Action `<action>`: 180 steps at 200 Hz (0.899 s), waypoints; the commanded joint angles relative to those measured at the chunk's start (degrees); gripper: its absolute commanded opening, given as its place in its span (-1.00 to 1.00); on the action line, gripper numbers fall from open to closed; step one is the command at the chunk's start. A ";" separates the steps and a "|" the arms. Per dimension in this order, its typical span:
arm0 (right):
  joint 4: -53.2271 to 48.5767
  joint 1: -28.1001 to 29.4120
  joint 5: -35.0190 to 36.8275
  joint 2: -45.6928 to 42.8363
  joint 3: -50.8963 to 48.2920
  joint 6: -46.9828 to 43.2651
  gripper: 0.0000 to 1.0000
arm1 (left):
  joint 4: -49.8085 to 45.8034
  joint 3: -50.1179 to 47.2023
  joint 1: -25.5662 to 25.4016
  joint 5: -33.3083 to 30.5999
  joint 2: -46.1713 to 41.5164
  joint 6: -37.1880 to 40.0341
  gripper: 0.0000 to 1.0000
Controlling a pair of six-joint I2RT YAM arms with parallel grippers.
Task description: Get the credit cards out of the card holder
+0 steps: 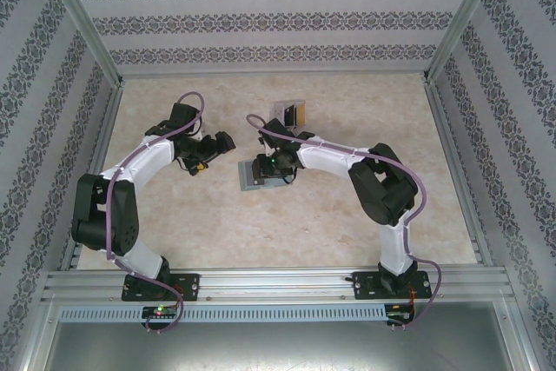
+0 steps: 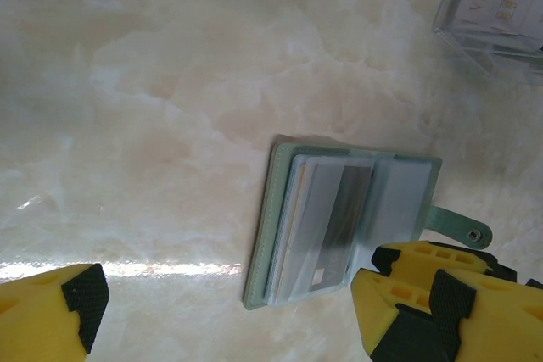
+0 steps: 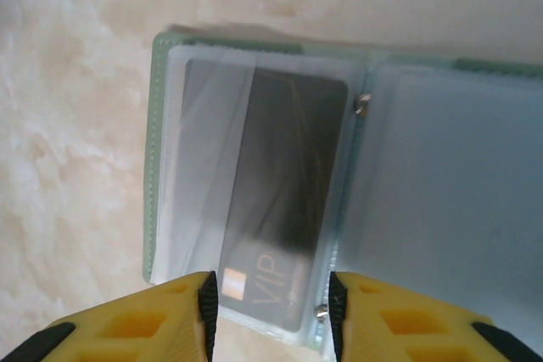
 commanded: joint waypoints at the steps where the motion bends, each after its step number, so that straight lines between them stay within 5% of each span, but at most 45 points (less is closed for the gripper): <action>1: -4.72 0.94 7.56 -0.27 1.69 -2.88 -0.12 | 1.19 -0.66 0.56 0.15 0.35 -1.55 0.98; 85: -9.14 3.06 13.06 2.61 4.59 -6.54 0.32 | 0.44 -0.18 0.50 -0.17 1.09 -1.92 0.99; 120: -10.89 3.08 15.27 4.58 5.61 -6.56 0.33 | 1.99 -0.77 0.55 1.45 1.56 -2.84 1.00; 180: -11.53 3.07 16.58 6.64 5.48 -6.21 0.19 | 4.64 -1.28 -0.43 5.38 3.24 -2.75 0.50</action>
